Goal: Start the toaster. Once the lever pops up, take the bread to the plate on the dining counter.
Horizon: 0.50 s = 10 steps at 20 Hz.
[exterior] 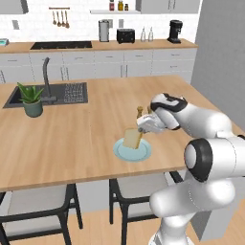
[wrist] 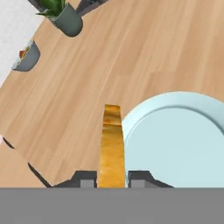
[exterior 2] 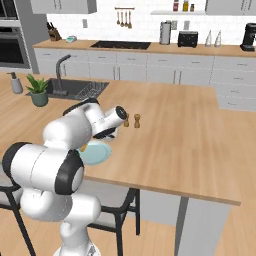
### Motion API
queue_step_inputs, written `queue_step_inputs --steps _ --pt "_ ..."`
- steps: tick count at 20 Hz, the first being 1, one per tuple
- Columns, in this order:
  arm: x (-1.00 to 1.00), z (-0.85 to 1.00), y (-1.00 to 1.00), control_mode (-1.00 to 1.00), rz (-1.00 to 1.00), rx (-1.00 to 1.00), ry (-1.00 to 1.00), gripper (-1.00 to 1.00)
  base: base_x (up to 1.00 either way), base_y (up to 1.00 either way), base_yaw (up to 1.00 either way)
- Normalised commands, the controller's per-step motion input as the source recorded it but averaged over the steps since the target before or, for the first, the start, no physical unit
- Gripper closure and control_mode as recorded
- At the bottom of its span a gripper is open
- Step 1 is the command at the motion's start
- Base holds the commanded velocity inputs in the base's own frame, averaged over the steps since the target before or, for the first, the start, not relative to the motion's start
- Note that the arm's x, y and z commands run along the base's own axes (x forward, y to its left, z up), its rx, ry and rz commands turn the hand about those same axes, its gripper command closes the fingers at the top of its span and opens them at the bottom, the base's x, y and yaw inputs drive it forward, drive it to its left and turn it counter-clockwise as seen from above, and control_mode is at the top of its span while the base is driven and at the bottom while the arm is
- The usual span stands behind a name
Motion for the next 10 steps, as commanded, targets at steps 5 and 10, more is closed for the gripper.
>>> queue_step_inputs --steps 5,10 --pt "0.00 -0.46 0.10 -1.00 -0.01 0.00 -0.01 1.00 0.00 0.00 0.00" --pt "0.00 -0.38 0.03 -1.00 -0.03 0.00 -0.05 1.00 0.00 0.00 0.00"
